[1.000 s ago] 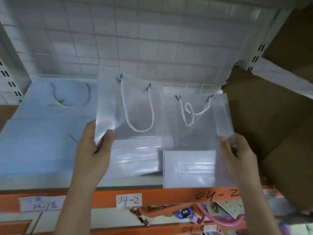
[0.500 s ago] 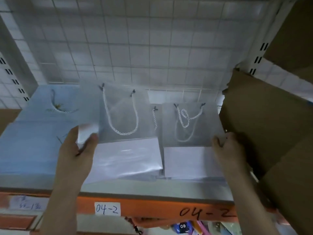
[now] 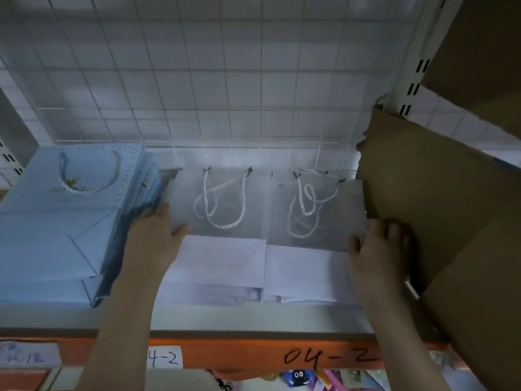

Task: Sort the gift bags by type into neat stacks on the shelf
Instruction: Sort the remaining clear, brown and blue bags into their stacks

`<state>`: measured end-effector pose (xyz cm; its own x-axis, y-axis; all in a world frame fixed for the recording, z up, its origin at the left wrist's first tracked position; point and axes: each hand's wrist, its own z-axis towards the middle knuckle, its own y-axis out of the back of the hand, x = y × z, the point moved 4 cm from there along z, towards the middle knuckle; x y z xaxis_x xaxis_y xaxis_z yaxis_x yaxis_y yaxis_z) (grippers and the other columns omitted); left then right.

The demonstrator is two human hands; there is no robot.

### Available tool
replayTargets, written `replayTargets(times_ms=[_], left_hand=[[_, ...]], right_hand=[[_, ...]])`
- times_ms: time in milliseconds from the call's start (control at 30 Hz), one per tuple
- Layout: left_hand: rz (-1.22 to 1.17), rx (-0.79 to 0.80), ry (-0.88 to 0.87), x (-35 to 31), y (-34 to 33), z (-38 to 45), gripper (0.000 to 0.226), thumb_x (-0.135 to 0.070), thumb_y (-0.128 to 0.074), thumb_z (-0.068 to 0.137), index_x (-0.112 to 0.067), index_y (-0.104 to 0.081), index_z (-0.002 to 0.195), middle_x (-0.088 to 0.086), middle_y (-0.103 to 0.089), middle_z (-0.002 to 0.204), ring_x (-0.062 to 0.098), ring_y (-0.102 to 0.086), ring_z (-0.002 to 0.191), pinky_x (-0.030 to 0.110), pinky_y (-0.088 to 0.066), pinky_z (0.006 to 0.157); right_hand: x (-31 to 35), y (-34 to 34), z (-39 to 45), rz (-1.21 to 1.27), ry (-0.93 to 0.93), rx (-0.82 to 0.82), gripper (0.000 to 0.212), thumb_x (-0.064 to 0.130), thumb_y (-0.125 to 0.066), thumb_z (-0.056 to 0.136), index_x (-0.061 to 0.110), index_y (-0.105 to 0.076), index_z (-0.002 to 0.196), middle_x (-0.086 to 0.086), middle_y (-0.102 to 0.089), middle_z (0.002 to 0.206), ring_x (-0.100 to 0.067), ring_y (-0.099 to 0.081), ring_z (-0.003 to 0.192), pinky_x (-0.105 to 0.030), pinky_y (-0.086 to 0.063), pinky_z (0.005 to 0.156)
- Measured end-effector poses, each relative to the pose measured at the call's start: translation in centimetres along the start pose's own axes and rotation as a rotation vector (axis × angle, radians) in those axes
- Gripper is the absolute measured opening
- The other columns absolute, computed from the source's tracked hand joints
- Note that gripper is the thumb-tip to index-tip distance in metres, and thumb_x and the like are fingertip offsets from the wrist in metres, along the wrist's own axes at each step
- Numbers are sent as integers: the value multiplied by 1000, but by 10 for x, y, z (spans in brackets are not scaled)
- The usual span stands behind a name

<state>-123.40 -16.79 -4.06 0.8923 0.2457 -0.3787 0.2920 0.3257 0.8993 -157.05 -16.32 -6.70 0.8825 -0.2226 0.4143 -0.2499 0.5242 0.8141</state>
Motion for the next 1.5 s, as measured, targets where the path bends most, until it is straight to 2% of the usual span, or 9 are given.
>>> replayTargets(times_ms=[100,233,567,733,867,1067,1233,1367,1500], left_hand=[[86,20,-69,-3,-18,0,30,-16,-65,82,2,-59,106,27,-55,110,44,-49,103,47,-39,91],[108,-53,-184,-5,-28,-14,15,3,-62,76,-2,-68,89,22,-61,85,43,-61,72,48,-52,67],[24,-243,-311,47,62,-23,30,-27,-41,81,-12,-67,80,8,-67,75,32,-62,67,40,-50,64],[-18,-328,-275,160,113,-26,27,-27,-48,84,-10,-69,90,5,-68,75,29,-64,63,36,-50,57],[-57,-340,-80,289,151,-42,13,-15,-55,86,-9,-66,83,6,-60,69,23,-46,52,22,-28,48],[-33,-361,167,463,203,-77,13,-12,-56,88,-6,-67,91,9,-60,80,28,-56,62,31,-45,55],[13,-419,339,562,238,-89,10,-12,-60,86,-7,-69,85,5,-60,76,13,-44,59,18,-26,47],[21,-413,422,624,246,-82,14,-14,-57,87,-9,-68,81,-5,-49,71,15,-43,59,21,-26,47],[24,-378,467,681,251,-62,17,-19,-52,90,-13,-67,85,0,-59,76,20,-53,63,27,-38,51]], right_hand=[[10,-5,0,59,62,-23,22,7,-58,82,1,-59,103,-27,-50,106,-43,-44,102,-46,-38,84],[35,-12,-9,134,184,-85,11,-4,-66,71,-2,-61,80,-27,-58,83,-44,-55,77,-43,-46,66],[163,-19,-64,341,429,-77,15,-2,-65,74,-1,-65,89,-20,-64,82,-40,-60,73,-40,-52,64],[270,-32,-136,466,516,32,14,0,-64,78,1,-64,92,-18,-63,87,-37,-61,78,-43,-54,68],[368,-44,-215,505,588,47,13,12,-58,81,5,-65,90,-13,-65,84,-35,-62,73,-37,-51,64],[504,-65,-322,535,677,119,2,8,-62,81,8,-63,82,-10,-63,75,-31,-57,66,-36,-46,59],[592,-95,-380,586,757,323,9,14,-59,87,8,-63,93,-9,-63,87,-20,-57,64,-23,-39,53],[654,-121,-419,600,843,403,13,15,-57,88,7,-63,96,-7,-64,90,-19,-56,74,-24,-38,58],[713,-154,-447,612,875,449,13,17,-56,88,9,-63,96,-5,-64,90,-19,-60,78,-26,-44,58]])
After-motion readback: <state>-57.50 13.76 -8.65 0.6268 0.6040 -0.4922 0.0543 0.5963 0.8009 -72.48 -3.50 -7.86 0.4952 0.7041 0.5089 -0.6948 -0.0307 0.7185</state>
